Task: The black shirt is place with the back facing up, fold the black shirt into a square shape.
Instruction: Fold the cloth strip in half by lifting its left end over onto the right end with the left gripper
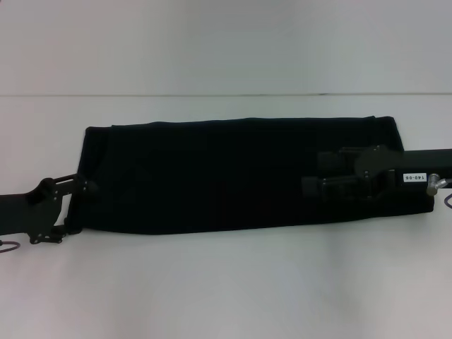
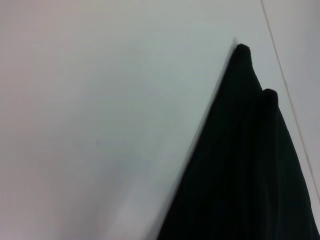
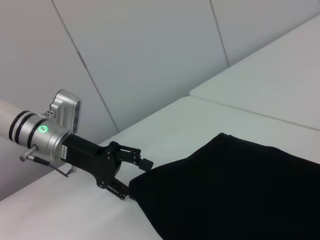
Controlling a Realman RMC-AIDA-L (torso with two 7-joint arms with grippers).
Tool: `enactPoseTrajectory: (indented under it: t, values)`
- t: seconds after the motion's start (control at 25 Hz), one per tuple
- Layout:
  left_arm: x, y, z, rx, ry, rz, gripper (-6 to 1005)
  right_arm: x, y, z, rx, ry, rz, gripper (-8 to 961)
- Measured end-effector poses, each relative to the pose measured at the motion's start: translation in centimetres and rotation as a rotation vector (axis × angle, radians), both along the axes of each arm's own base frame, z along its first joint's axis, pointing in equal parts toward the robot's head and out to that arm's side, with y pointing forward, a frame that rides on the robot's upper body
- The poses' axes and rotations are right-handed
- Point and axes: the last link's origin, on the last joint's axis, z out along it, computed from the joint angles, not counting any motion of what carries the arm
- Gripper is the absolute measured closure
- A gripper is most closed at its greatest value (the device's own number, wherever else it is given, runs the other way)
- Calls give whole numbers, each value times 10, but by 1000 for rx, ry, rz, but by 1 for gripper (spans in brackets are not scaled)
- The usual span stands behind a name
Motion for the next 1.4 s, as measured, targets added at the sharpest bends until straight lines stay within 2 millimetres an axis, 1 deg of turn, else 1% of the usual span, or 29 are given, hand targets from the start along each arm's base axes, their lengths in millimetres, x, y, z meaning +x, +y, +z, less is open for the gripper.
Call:
enactPoseTrajectory:
  t: [0.56,0.8,1.12,1.32,1.4]
  values:
    - [4,3,1,4,20,-62,77,1,1,2,7,2,-2,38]
    - [4,2,0,-4,37,-89,259,1,1,3,13,0,-1,37]
    - [3,0,-3,-13,34,-85,470,1,2,3,20,-3,3,38]
    - [3,-1,-6,-22,34,-86,710,1,2,3,23,-5,9,38]
    - [3,-1,-7,-24,37,-90,785,1,2,3,24,-5,11,38]
